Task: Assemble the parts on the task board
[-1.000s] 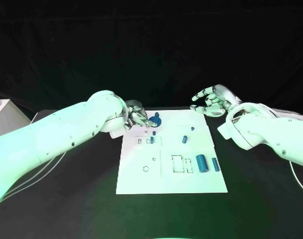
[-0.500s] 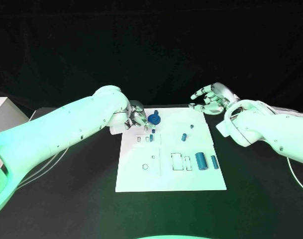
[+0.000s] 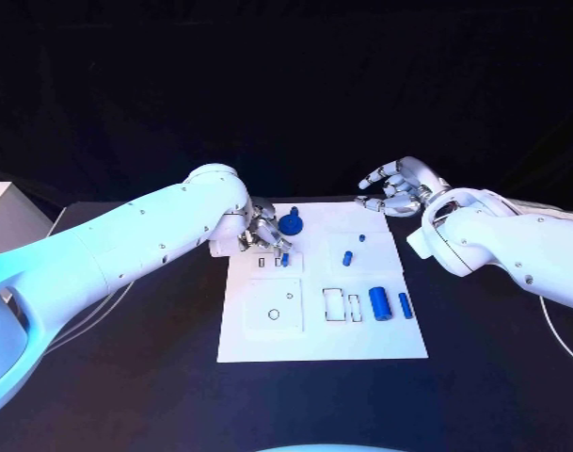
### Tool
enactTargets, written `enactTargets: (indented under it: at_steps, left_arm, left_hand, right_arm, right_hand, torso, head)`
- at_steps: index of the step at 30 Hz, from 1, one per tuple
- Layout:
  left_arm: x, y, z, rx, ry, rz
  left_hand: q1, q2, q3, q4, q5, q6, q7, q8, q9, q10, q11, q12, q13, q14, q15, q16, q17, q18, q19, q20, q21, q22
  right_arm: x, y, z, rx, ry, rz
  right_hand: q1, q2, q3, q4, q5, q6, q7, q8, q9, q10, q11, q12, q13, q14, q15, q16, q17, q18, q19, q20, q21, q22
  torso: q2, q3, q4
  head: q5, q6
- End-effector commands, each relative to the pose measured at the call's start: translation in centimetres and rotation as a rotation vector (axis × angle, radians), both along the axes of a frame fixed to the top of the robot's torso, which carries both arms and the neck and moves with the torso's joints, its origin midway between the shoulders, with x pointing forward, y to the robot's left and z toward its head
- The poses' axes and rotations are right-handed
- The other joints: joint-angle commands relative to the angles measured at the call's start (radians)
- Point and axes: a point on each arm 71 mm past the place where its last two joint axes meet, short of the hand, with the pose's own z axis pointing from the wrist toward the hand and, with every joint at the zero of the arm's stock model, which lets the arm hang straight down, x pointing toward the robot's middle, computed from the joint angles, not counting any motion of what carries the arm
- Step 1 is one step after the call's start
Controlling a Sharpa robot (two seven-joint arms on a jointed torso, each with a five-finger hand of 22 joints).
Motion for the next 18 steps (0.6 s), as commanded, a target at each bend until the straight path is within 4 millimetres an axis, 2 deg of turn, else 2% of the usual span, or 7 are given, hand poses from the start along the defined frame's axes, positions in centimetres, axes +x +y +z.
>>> enactTargets:
  at_steps: [1,18]
  left_arm:
    - [-0.19,-0.37,-0.16,0.005,0.03,-0.02]
    - [-0.06,-0.59,-0.66,0.005,0.048,-0.015]
  left_hand:
    - [0.002,0.006,0.005,-0.001,0.003,-0.004,0.0,0.002,0.001,-0.006,0.0,-0.002,0.001,0.06,0.004,-0.005,0.158,-0.006,-0.003,0.001,0.0,0.001]
    - [0.008,0.009,0.01,-0.001,0.001,-0.002,0.0,0.005,0.004,-0.004,0.0,0.002,0.006,0.062,0.004,-0.002,0.163,-0.007,0.0,0.002,0.003,0.007]
  right_arm:
    - [0.0,0.15,-0.04,-0.004,0.01,0.01]
    - [0.01,0.49,-0.07,-0.003,0.012,0.017]
  right_hand:
    - [-0.005,-0.003,0.001,0.005,0.003,-0.008,-0.002,-0.004,-0.001,-0.008,0.0,-0.005,0.13,0.093,0.001,-0.004,0.216,-0.009,0.049,0.006,-0.005,0.127]
    - [-0.005,-0.003,0.001,0.005,0.006,-0.008,-0.002,-0.004,-0.001,-0.007,0.0,-0.005,0.13,0.094,0.001,-0.003,0.218,-0.009,0.05,0.006,-0.005,0.128]
  torso:
    - [0.001,-0.0001,0.0004]
    - [0.0,-0.0018,0.0016]
  head:
    - [-0.002,-0.001]
    - [-0.006,-0.011]
